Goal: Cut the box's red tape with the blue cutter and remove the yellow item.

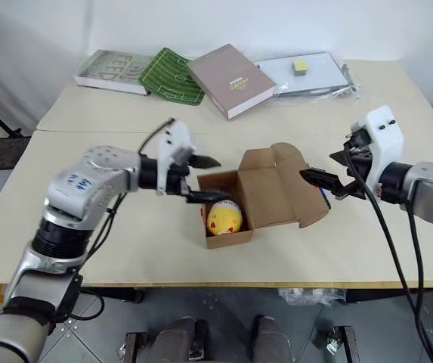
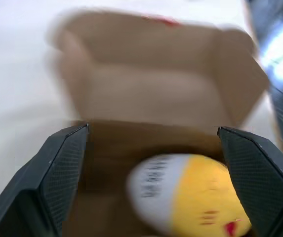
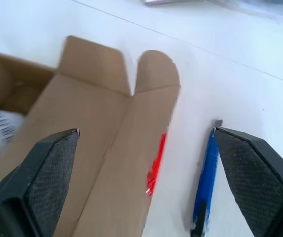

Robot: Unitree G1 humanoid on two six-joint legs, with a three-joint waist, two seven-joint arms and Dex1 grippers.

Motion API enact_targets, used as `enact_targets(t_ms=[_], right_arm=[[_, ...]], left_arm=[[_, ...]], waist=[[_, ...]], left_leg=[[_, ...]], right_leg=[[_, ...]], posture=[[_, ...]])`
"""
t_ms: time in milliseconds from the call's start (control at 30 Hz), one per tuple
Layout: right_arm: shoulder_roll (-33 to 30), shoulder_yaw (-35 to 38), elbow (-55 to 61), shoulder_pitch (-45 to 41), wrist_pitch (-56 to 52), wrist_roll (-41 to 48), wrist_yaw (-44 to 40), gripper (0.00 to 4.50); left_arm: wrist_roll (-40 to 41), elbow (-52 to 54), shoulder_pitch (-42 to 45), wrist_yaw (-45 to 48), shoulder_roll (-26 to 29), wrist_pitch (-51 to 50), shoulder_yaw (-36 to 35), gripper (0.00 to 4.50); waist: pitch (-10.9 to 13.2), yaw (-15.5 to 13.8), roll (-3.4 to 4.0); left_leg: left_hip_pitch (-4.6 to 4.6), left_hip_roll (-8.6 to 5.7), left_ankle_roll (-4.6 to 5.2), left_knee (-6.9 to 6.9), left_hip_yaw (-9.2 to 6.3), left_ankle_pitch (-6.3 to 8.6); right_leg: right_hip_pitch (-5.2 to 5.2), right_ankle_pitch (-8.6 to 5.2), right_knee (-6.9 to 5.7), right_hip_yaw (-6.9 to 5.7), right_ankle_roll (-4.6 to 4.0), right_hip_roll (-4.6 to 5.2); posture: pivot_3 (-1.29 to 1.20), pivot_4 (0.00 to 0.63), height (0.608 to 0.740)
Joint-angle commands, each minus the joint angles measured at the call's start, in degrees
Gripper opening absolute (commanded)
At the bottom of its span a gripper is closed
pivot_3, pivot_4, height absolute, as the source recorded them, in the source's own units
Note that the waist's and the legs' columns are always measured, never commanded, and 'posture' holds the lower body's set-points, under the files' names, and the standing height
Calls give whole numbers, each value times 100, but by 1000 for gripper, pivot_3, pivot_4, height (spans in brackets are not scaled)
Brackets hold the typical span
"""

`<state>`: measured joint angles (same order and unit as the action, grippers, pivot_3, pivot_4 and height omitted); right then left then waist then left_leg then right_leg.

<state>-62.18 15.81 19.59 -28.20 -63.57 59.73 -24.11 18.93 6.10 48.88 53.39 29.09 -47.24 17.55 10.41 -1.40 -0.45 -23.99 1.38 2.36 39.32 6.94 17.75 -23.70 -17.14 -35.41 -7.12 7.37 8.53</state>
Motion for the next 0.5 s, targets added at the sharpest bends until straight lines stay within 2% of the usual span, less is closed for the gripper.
enact_targets(t_ms=[33, 167, 200, 333, 500], right_arm=[[-103, 505, 379, -33, 2, 179, -202, 4500], [-33, 580, 517, 32, -90, 98, -89, 4500], [-15, 614, 543, 51, -108, 107, -56, 4500], [29, 677, 628, 113, -146, 129, -3, 4500], [85, 712, 675, 178, -154, 127, 44, 4500]], left_arm=[[-411, -141, 54, 315, 81, 250, 684, 4449], [-803, -552, 104, 413, 103, 373, 1122, 4449], [-813, -561, 103, 474, 111, 403, 1125, 4268], [-770, -525, 107, 634, 83, 389, 1039, 3290], [-771, -656, 131, 557, -43, 447, 854, 1796]], waist=[[0, -5, 0], [0, -13, 0], [0, -13, 0], [0, -12, 0], [0, -12, 0]], left_leg=[[2, -1, 0, 0, 0, 0], [1, -17, 0, 0, -2, 0], [4, -19, 0, 0, -2, 0], [3, -8, 0, 0, -3, 0], [4, -1, 0, 4, -2, 0]], right_leg=[[0, 0, 0, 0, 0, -1], [1, 0, 0, 1, 0, 1], [2, 0, 0, 3, 0, 2], [2, 0, -1, 4, 0, 3], [2, 0, -4, 3, 0, 2]], posture=[[0, 150, 740], [0, 150, 740], [0, 150, 740], [0, 150, 740], [0, 150, 740]])
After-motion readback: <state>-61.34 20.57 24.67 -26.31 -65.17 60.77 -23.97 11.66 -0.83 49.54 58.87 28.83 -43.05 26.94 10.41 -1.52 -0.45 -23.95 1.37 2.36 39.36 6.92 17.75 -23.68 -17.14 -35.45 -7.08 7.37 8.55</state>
